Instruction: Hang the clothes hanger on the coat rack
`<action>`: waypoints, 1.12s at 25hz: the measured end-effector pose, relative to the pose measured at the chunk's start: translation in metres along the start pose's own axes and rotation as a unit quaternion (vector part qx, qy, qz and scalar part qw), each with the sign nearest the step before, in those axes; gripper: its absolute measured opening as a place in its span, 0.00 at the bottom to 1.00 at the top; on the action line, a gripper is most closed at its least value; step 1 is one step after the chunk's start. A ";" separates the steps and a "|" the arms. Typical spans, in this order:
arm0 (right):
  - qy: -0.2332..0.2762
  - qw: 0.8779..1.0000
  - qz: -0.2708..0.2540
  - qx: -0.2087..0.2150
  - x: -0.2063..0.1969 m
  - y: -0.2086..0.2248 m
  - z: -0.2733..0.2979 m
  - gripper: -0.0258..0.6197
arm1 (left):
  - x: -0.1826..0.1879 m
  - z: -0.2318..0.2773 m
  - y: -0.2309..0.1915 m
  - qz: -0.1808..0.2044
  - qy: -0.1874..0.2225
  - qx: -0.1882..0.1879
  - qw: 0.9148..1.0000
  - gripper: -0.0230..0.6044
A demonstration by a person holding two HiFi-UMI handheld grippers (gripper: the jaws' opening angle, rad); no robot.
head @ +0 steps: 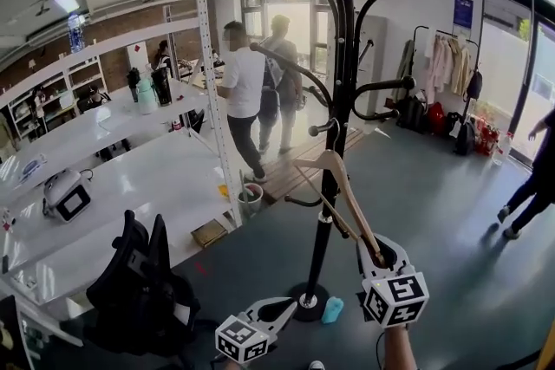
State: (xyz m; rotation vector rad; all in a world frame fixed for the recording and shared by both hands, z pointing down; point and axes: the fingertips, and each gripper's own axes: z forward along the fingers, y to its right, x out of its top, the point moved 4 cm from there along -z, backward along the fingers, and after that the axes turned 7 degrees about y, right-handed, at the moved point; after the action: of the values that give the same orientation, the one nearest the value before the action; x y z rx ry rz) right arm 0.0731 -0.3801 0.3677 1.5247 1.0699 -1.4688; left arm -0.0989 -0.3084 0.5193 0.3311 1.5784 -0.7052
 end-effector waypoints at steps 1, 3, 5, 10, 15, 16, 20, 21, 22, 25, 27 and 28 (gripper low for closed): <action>-0.003 1.000 -0.001 0.005 -0.001 0.003 0.005 0.13 | 0.000 0.004 -0.001 -0.002 0.002 0.004 1.000 0.05; -0.007 1.000 -0.002 0.014 -0.003 0.010 0.015 0.13 | 0.000 0.014 -0.003 -0.005 0.006 0.010 1.000 0.05; -0.010 1.000 -0.002 0.024 -0.007 0.016 0.025 0.13 | -0.001 0.021 -0.006 -0.009 0.009 0.018 1.000 0.05; -0.022 0.999 0.011 0.048 -0.021 0.025 0.038 0.13 | -0.005 0.036 -0.011 -0.010 0.005 0.038 0.999 0.05; -0.004 0.998 0.020 0.057 -0.031 0.031 0.043 0.13 | -0.008 0.043 -0.016 -0.008 0.001 0.049 0.999 0.05; -0.001 0.998 0.017 0.056 -0.032 0.031 0.043 0.13 | -0.009 0.041 -0.017 -0.008 0.001 0.052 0.999 0.05; -0.009 0.998 0.015 0.057 -0.040 0.028 0.045 0.14 | -0.009 0.032 -0.021 -0.009 0.000 0.066 0.998 0.05; -0.012 0.998 0.015 0.055 -0.042 0.027 0.045 0.15 | -0.009 0.029 -0.023 -0.009 0.000 0.070 0.998 0.05; -0.015 0.998 0.016 0.054 -0.043 0.025 0.044 0.17 | -0.009 0.027 -0.025 -0.009 0.001 0.072 0.997 0.05; -0.021 0.998 0.018 0.053 -0.046 0.020 0.040 0.24 | -0.007 0.020 -0.026 -0.007 0.002 0.073 0.997 0.05; -0.025 0.998 0.018 0.050 -0.047 0.018 0.035 0.26 | -0.008 0.016 -0.024 -0.008 0.002 0.070 0.997 0.05; -0.025 0.998 0.018 0.046 -0.047 0.017 0.031 0.27 | -0.009 0.014 -0.023 -0.008 0.001 0.069 0.998 0.05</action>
State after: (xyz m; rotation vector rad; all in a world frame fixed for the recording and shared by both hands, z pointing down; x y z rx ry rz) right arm 0.0778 -0.4185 0.4119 1.5549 0.9523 -1.5416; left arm -0.1003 -0.3331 0.5340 0.4207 1.5400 -0.8291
